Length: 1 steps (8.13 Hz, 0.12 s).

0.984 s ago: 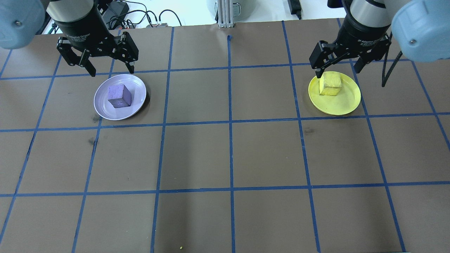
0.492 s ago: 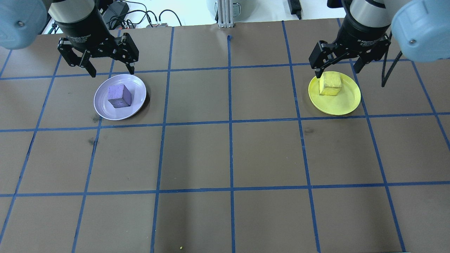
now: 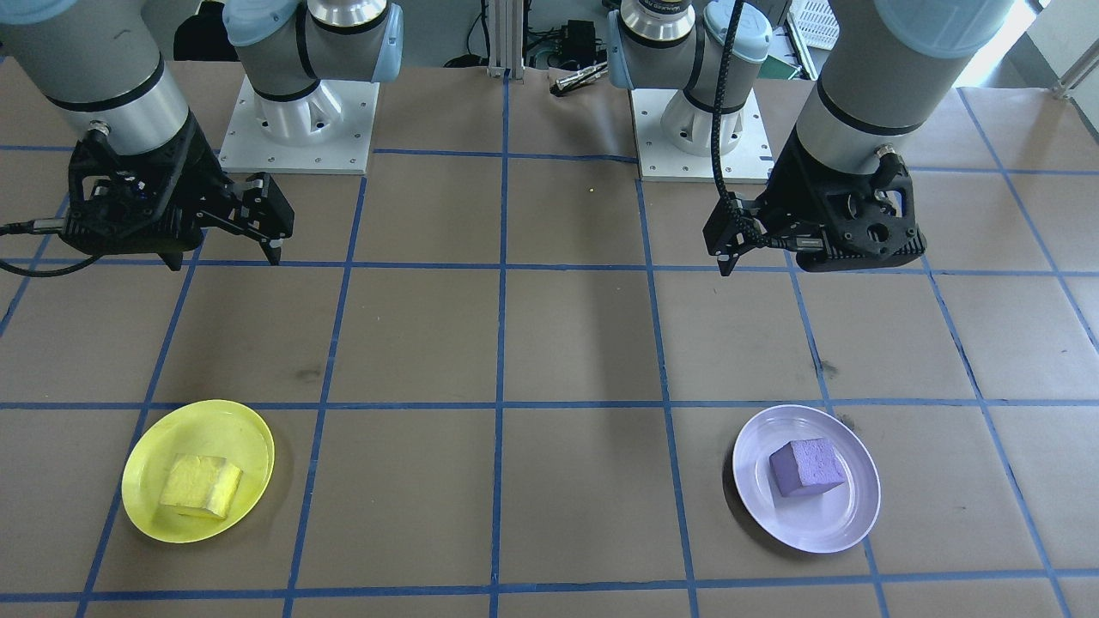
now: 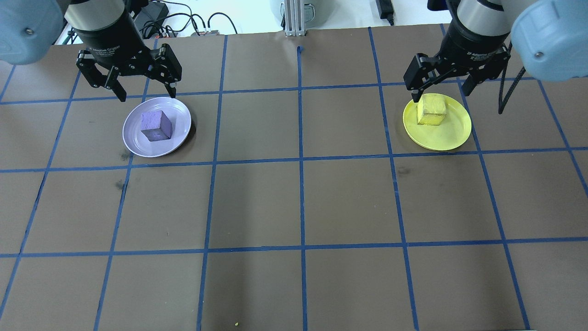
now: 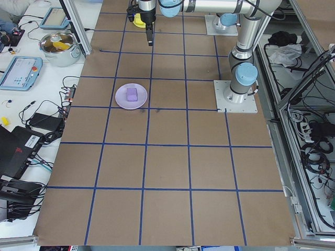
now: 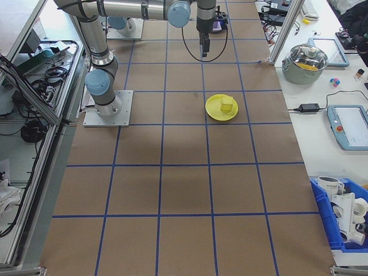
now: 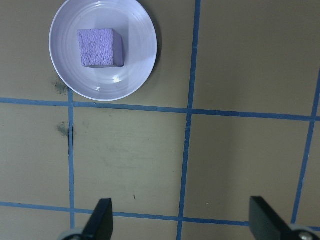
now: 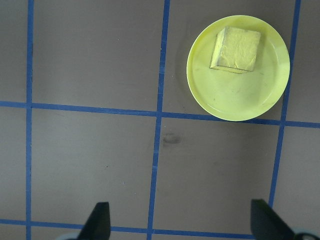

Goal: Sort blocks by color into plates

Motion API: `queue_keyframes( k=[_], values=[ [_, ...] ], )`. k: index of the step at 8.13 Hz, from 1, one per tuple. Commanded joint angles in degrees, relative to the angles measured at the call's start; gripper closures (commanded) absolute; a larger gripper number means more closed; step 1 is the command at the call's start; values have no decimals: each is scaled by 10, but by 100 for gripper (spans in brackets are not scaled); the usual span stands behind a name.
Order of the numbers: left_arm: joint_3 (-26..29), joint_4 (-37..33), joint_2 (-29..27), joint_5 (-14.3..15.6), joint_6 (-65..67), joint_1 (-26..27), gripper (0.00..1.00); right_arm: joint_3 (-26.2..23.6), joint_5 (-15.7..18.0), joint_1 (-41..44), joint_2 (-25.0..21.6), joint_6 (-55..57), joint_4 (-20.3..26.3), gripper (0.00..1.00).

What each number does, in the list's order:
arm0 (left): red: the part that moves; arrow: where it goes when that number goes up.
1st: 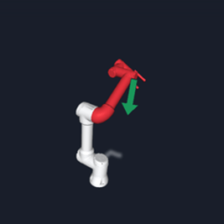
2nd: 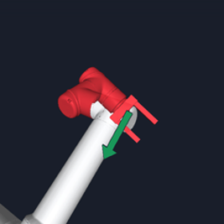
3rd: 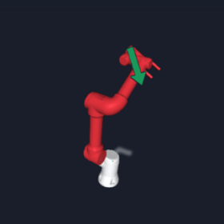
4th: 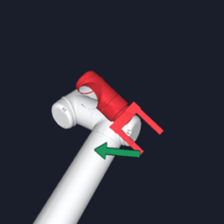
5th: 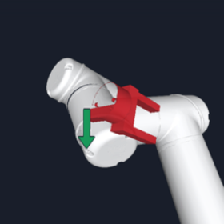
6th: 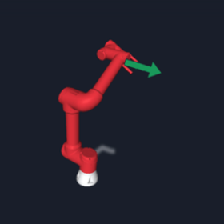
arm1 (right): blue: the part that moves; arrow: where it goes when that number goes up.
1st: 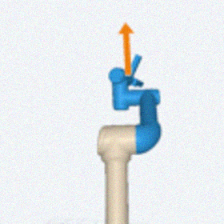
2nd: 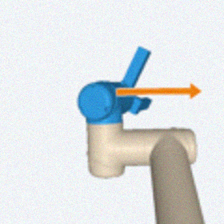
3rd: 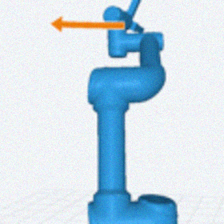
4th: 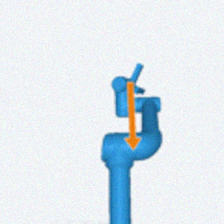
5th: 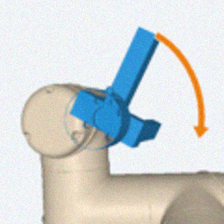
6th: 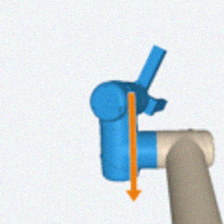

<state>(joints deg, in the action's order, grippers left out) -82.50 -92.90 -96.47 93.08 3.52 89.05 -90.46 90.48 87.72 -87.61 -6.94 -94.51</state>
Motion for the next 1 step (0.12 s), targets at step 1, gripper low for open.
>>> queue_keyframes(
  k=[1],
  values=[
    [-1, 0, 0, 0, 0, 0, 4, 0, 3, 0, 3, 0, 0, 0]
  ],
)
